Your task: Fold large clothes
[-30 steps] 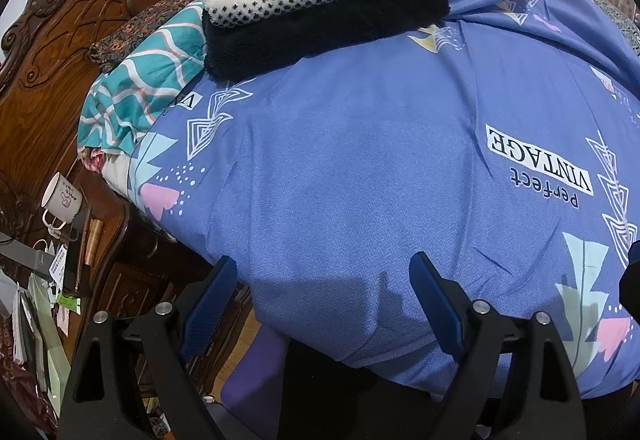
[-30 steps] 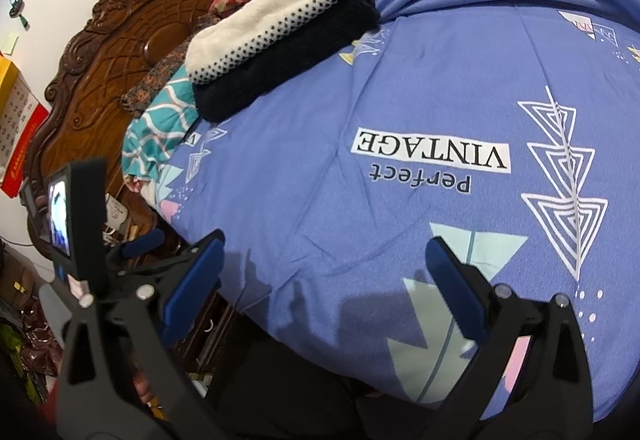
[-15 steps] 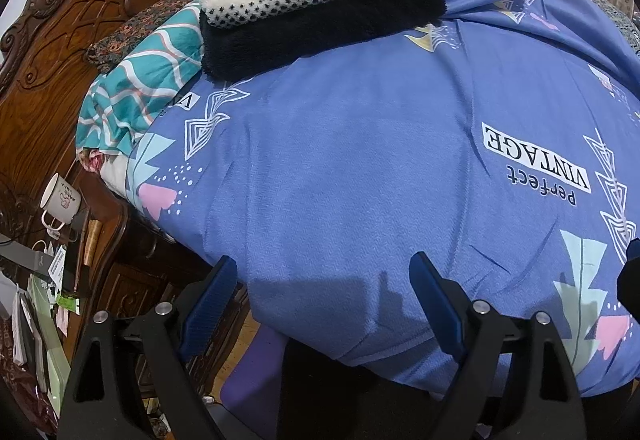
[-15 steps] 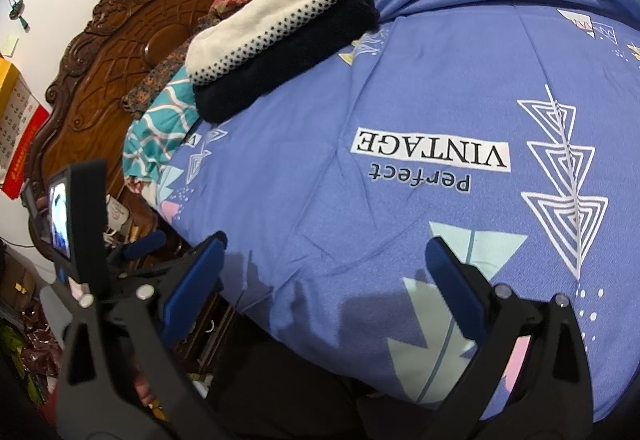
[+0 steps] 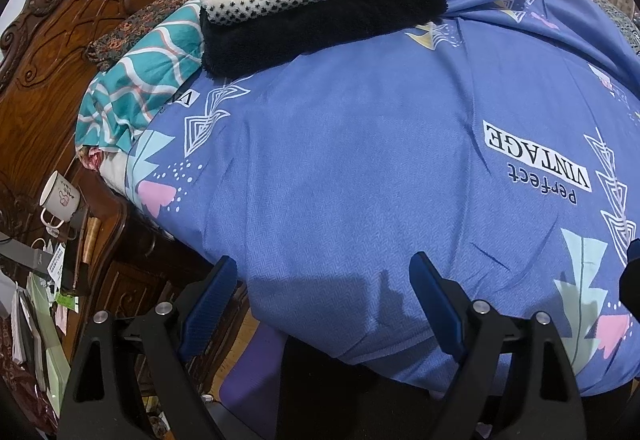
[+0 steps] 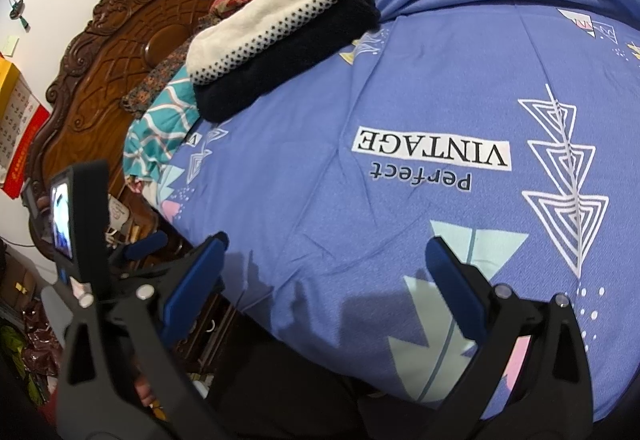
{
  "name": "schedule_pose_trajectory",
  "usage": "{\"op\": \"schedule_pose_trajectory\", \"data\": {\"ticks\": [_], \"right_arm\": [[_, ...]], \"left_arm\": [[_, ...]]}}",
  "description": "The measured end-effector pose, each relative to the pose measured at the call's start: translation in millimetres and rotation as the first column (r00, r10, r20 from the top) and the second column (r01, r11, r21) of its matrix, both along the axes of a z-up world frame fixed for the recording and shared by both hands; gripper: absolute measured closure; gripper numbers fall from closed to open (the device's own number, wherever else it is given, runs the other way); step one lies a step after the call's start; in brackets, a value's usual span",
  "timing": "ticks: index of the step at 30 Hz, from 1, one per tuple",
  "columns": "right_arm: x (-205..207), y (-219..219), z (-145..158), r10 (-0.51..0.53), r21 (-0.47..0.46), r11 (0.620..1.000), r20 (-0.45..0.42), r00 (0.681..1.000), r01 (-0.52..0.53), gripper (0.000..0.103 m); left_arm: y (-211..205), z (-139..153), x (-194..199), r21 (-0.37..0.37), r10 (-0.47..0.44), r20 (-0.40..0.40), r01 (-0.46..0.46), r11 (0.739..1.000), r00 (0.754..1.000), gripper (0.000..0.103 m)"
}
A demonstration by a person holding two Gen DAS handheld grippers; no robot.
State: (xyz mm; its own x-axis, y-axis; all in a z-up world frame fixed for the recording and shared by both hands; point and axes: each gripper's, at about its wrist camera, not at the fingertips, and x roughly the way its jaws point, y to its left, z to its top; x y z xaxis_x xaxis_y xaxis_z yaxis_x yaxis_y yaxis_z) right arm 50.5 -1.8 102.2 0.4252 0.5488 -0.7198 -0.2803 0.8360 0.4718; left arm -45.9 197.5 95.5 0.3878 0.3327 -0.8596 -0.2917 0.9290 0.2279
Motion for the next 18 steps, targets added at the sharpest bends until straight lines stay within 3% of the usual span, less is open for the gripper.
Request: {"op": "schedule_pose_trajectory", "data": {"ticks": [18], "right_arm": [[-0.1,0.0,0.0,-0.001,-0.001,1.000,0.001,1.000,0.001,0.006]], "left_arm": [[3.8,2.9,1.3,-0.002,0.006,0.014,-0.006,1.000,1.000,0.000]]}}
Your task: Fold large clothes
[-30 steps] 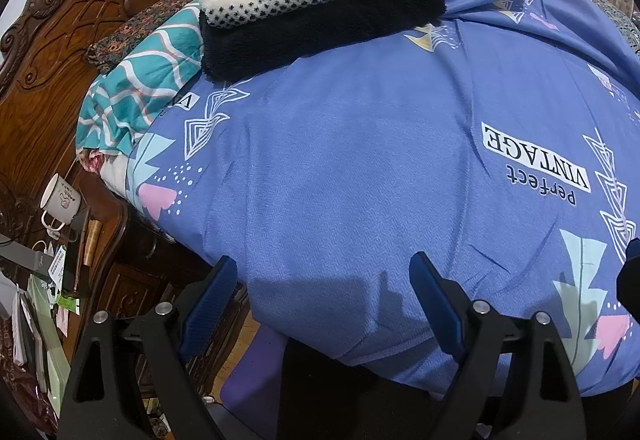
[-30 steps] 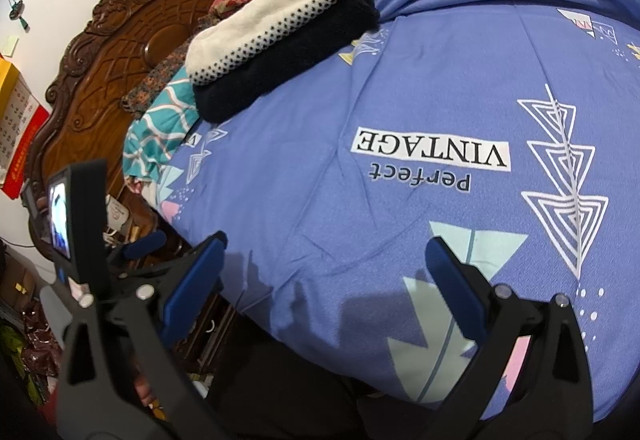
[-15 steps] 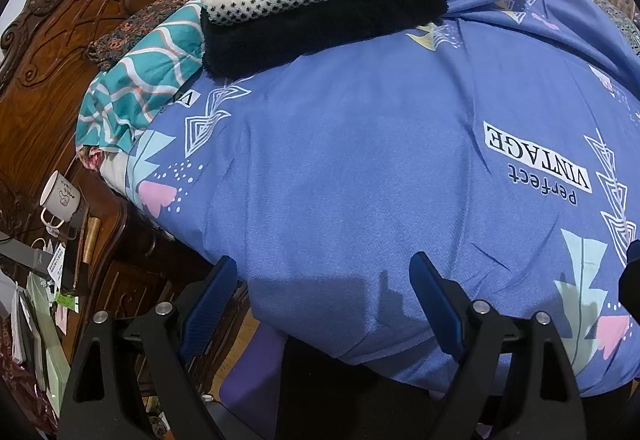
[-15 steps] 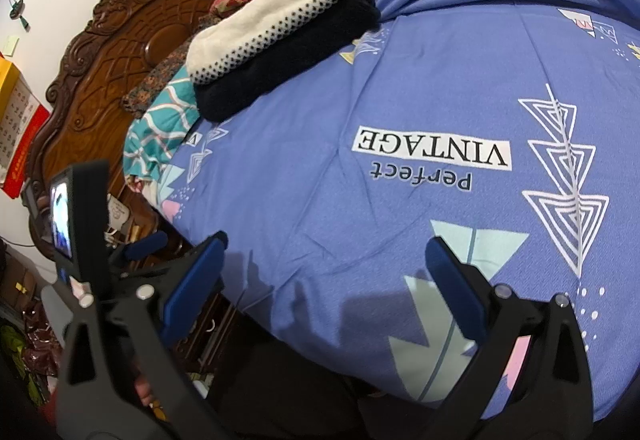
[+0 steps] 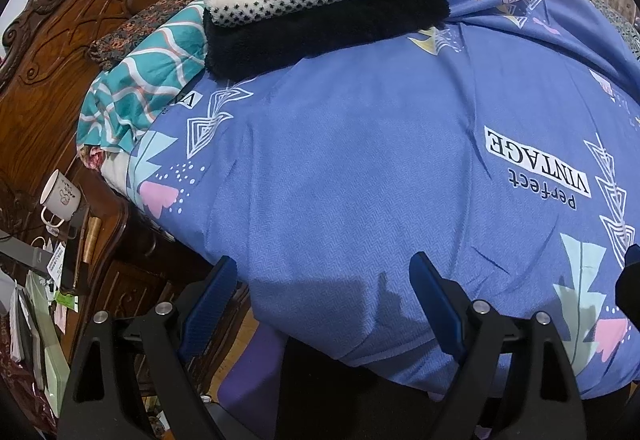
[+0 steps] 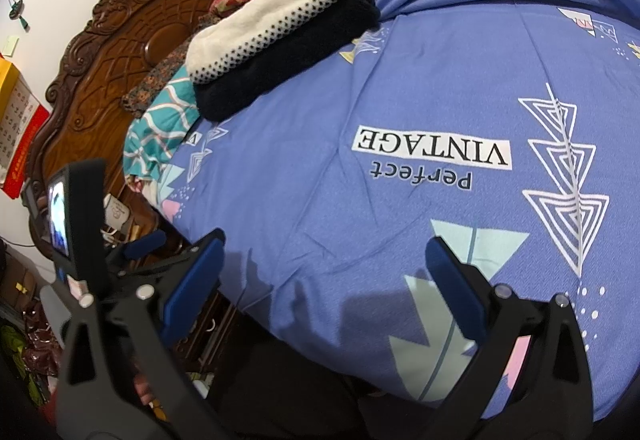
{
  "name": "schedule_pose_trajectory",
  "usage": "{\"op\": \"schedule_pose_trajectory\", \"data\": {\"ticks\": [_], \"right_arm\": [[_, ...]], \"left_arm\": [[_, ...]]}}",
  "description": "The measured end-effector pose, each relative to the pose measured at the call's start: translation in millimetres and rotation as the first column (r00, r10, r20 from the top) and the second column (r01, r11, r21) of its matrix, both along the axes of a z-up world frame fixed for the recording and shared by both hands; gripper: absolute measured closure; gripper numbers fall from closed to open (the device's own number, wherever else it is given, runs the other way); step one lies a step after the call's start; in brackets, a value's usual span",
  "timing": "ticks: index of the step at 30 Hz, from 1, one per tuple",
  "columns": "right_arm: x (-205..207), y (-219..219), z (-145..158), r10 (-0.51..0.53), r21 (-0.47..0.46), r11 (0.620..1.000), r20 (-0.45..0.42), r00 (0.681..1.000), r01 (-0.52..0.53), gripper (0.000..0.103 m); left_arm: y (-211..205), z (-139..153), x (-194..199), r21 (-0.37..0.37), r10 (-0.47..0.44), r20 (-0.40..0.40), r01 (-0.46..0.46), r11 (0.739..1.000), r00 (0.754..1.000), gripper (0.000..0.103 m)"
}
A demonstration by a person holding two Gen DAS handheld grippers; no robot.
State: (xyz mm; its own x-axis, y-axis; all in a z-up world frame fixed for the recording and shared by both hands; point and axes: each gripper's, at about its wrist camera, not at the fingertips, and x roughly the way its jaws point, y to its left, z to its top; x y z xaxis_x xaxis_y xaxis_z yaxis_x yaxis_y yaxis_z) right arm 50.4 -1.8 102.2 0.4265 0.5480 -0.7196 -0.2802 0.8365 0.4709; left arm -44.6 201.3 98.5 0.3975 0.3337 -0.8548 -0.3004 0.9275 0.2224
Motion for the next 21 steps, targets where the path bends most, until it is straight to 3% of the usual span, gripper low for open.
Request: {"op": "schedule_pose_trajectory", "data": {"ticks": [21], "right_arm": [[-0.4,0.6,0.5,0.001,0.000,1.000,0.003,1.000,-0.001,0.006]], "left_arm": [[-1.8,19.8,0.0,0.050,0.003,0.069,-0.006,0.999,0.998,-0.003]]}}
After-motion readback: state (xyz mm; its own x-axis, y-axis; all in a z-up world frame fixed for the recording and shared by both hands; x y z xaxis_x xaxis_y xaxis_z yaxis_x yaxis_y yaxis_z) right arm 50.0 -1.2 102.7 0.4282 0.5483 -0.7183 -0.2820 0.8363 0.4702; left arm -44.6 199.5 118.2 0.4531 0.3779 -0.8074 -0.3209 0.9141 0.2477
